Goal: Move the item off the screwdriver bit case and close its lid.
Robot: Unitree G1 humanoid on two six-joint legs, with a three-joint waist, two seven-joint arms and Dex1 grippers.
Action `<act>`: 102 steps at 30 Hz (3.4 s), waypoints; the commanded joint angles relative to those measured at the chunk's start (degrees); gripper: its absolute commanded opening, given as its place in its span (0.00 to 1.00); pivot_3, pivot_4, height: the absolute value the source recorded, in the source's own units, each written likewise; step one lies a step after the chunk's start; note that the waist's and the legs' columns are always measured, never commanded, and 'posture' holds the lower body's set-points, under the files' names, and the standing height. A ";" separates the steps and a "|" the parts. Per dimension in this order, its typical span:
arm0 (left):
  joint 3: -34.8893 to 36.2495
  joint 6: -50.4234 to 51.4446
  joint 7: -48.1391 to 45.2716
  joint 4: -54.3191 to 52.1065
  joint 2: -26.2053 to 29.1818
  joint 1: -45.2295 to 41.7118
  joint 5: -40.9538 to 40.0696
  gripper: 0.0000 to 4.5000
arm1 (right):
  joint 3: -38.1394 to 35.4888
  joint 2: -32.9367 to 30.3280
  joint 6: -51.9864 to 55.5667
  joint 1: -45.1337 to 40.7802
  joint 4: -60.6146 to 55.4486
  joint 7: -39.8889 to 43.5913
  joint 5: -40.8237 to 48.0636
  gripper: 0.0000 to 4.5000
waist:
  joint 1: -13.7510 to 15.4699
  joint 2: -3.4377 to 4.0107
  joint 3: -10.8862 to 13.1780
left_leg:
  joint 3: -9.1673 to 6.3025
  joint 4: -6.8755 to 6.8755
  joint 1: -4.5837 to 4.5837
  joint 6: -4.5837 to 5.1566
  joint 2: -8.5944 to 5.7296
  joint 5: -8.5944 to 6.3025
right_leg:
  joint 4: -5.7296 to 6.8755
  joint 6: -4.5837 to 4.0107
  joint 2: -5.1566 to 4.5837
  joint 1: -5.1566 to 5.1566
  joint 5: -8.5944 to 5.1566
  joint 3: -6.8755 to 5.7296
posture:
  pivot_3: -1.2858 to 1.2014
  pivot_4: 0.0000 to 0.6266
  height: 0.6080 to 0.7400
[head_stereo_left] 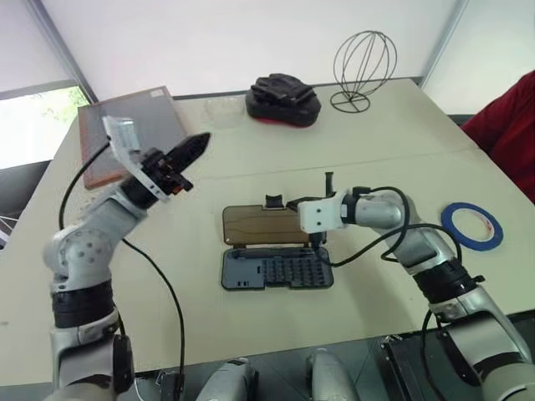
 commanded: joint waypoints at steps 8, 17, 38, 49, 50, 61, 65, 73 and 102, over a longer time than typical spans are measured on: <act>-17.37 -18.32 -17.13 24.38 1.12 -0.70 23.49 0.00 | 0.61 2.38 -1.17 -3.15 2.52 -2.28 -0.90 0.01 | 0.40 -0.06 0.06 | -0.05 0.10 -0.05 0.00 -0.06 0.00 | -0.04 0.00 -0.01 0.06 0.00 -0.05 | 0.52 0.24 1.00; -17.05 -20.22 -25.34 33.21 -3.25 -6.68 24.43 0.00 | 0.32 3.19 -0.07 -4.24 3.40 -2.05 -0.72 0.19 | -0.11 -0.16 0.12 | -0.02 0.08 -0.07 0.00 -0.02 0.00 | 0.01 0.01 -0.02 -0.03 0.00 -0.05 | 0.52 0.24 1.00; -17.62 -16.03 -38.78 40.88 -0.35 -19.91 27.20 0.00 | -20.48 -10.72 45.62 3.25 -40.04 6.75 16.71 0.99 | 0.39 -0.28 0.17 | -0.13 0.32 -0.95 0.01 -0.07 0.00 | 0.02 0.02 -0.07 -0.64 0.01 -0.17 | 0.52 0.24 1.00; -20.50 -2.35 -43.25 -6.02 13.78 5.53 20.63 0.00 | -9.74 -2.91 33.12 -1.62 -17.11 1.87 16.41 0.99 | -1.35 -0.23 0.22 | -0.02 0.15 -0.96 0.02 -0.07 0.00 | 0.12 0.02 -0.16 -0.76 0.01 -0.12 | 0.52 0.24 1.00; -20.72 -2.20 -42.59 -9.12 14.24 8.15 20.66 0.00 | -9.19 -2.45 32.10 -2.54 -14.88 2.17 16.53 0.99 | -1.22 -0.20 0.24 | -0.05 0.19 -0.98 0.02 -0.06 0.00 | 0.09 0.02 -0.14 -0.74 0.01 -0.13 | 0.52 0.24 1.00; -29.48 -10.14 -35.76 -18.31 15.00 19.04 30.20 0.00 | -1.69 4.90 21.62 -14.81 11.51 5.51 14.37 0.99 | -0.15 -0.16 0.27 | -0.04 0.21 -0.84 0.02 -0.04 0.00 | 0.01 0.01 -0.09 -0.63 0.01 -0.12 | 0.52 0.24 1.00; -33.00 -14.78 -35.40 -16.23 15.69 19.32 35.04 0.00 | -1.03 6.81 22.24 -16.81 16.89 7.87 14.90 0.99 | 0.09 -0.16 0.27 | -0.04 0.21 -0.84 0.02 -0.05 0.00 | 0.00 0.00 -0.10 -0.61 0.01 -0.12 | 0.52 0.24 1.00; -34.47 -19.26 -35.37 -13.29 16.69 19.99 37.99 0.00 | 2.44 8.07 23.14 -18.43 27.06 14.33 12.90 0.99 | -0.03 -0.15 0.26 | -0.04 0.20 -0.76 0.02 -0.04 0.00 | 0.02 0.00 -0.09 -0.57 0.01 -0.12 | 0.52 0.24 1.00; -34.84 -21.53 -31.94 -10.98 15.77 19.58 39.73 0.00 | 5.07 14.54 11.03 -23.50 52.71 18.96 5.29 0.42 | 0.07 0.08 -0.51 | 0.00 -0.54 0.95 0.00 0.07 -0.05 | -0.07 -0.03 0.01 0.72 -0.01 0.02 | 0.52 0.24 1.00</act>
